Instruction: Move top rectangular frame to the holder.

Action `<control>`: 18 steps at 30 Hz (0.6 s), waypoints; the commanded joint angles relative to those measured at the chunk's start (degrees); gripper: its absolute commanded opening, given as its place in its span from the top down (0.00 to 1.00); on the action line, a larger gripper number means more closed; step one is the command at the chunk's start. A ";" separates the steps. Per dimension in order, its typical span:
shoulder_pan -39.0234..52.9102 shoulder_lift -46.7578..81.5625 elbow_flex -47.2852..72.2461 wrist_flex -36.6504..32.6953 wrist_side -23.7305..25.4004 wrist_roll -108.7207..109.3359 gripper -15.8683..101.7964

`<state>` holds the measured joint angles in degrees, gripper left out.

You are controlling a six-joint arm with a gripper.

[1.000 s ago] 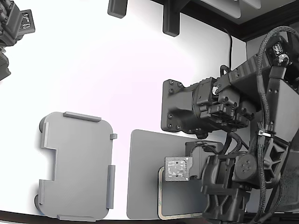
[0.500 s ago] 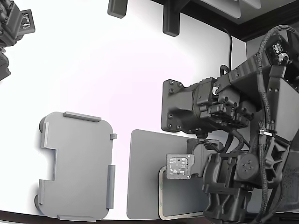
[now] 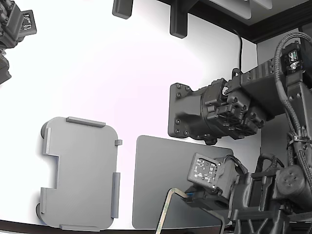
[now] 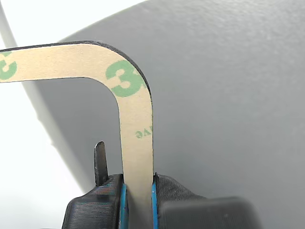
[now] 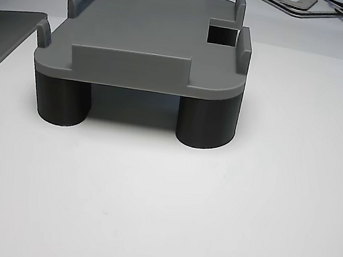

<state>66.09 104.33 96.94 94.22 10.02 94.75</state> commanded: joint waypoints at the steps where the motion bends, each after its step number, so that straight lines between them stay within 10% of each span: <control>1: -5.36 1.93 -4.66 -0.18 -2.20 5.80 0.96; 18: -27.33 -16.52 -18.28 0.70 -4.57 33.13 0.96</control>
<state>40.52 89.12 82.00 94.31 5.19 126.65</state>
